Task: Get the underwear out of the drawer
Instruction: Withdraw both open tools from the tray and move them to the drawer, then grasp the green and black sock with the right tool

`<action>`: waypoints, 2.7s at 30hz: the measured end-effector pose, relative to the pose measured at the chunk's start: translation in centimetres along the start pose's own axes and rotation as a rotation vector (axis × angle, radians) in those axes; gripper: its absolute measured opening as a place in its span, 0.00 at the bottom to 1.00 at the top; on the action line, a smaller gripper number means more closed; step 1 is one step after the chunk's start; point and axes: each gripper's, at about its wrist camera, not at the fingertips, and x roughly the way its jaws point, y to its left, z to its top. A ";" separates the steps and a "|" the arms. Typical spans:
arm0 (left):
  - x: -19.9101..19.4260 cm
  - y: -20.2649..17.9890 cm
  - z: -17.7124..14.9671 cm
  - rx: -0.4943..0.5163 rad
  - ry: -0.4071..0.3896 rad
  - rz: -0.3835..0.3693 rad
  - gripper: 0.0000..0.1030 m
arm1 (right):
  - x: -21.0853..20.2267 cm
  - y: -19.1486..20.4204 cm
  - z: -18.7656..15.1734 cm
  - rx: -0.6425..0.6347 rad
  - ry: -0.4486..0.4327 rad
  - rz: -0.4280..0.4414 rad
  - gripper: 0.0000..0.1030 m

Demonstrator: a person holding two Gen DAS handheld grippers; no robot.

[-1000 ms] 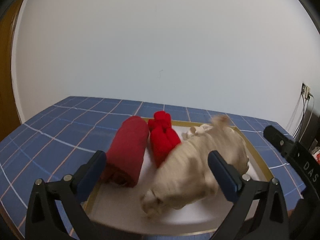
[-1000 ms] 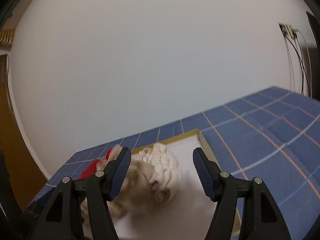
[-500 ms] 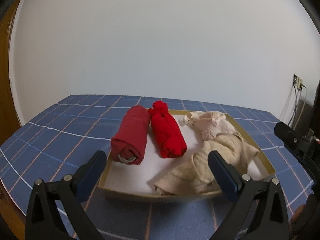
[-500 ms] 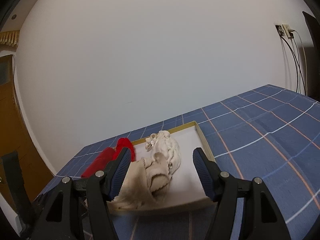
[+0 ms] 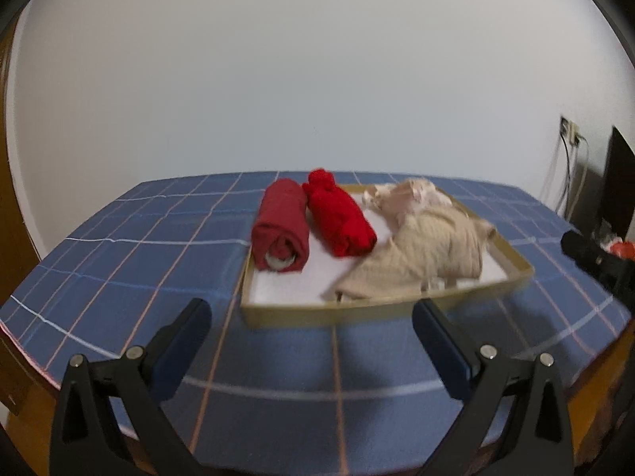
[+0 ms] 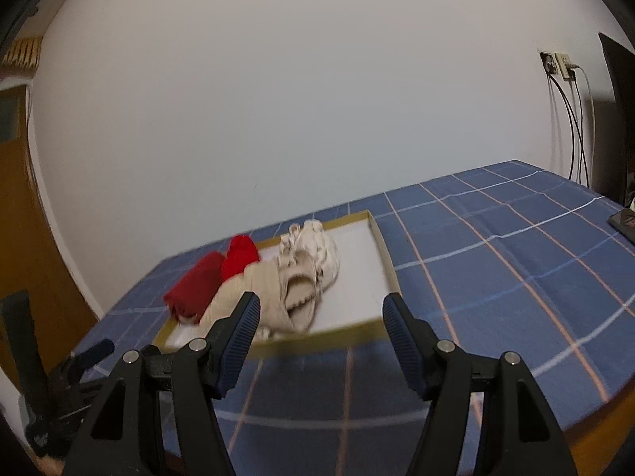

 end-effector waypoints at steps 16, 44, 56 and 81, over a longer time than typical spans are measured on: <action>-3.7 -1.9 -7.9 0.244 0.188 -0.116 1.00 | -7.3 -1.2 -5.0 -0.083 0.222 0.028 0.65; -1.9 1.4 -15.1 0.216 0.527 -0.143 1.00 | -6.2 -4.5 -17.8 -0.111 0.774 -0.147 0.37; -1.7 1.1 -14.9 0.218 0.546 -0.191 1.00 | -3.4 -3.1 -17.5 -0.179 0.848 -0.110 0.36; -1.5 -3.3 -14.4 0.277 0.600 -0.316 1.00 | -2.1 -3.7 -19.0 0.004 0.964 -0.006 0.49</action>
